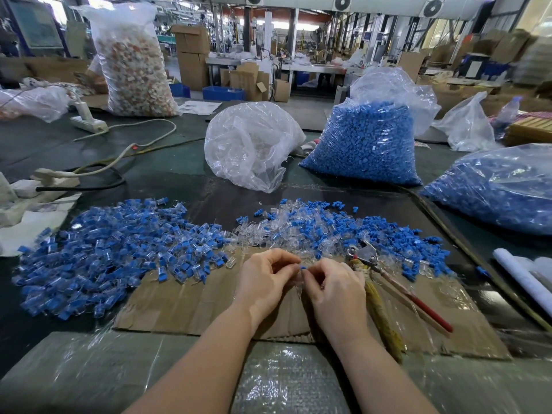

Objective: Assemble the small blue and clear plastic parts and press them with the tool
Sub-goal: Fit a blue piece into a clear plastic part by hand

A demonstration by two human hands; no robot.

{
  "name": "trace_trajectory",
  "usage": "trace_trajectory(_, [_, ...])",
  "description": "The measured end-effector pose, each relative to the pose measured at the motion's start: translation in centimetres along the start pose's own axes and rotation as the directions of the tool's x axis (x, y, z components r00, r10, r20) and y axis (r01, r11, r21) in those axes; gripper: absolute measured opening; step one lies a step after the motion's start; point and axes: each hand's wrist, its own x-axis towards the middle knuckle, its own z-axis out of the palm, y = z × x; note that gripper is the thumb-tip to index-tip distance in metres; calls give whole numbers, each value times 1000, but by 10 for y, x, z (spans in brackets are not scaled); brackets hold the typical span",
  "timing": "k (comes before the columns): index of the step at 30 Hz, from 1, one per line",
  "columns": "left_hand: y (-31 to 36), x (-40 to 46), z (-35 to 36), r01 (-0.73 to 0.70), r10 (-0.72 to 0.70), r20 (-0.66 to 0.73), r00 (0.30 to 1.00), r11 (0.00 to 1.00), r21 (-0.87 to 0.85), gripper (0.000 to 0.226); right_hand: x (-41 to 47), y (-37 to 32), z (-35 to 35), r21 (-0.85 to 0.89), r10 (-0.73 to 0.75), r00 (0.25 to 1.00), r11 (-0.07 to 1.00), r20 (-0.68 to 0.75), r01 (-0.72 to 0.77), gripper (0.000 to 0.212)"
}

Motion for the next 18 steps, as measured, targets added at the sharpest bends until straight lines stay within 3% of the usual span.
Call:
trace_trajectory(4, [2,0,-1,-6,6,-3,1000,1000,6,12,-1,1,-2,98,-44,999,994,-18,45,6])
trace_trajectory(9, [4,-2,-2,-11,11,23,1000,1000,-2,18,-2,1,-5,173,-103,995,979,-12,103,23])
trace_trajectory(18, [4,-3,-2,-24,23,29,999,999,38,17,-2,1,-5,156,-126,992,979,-27,128,17])
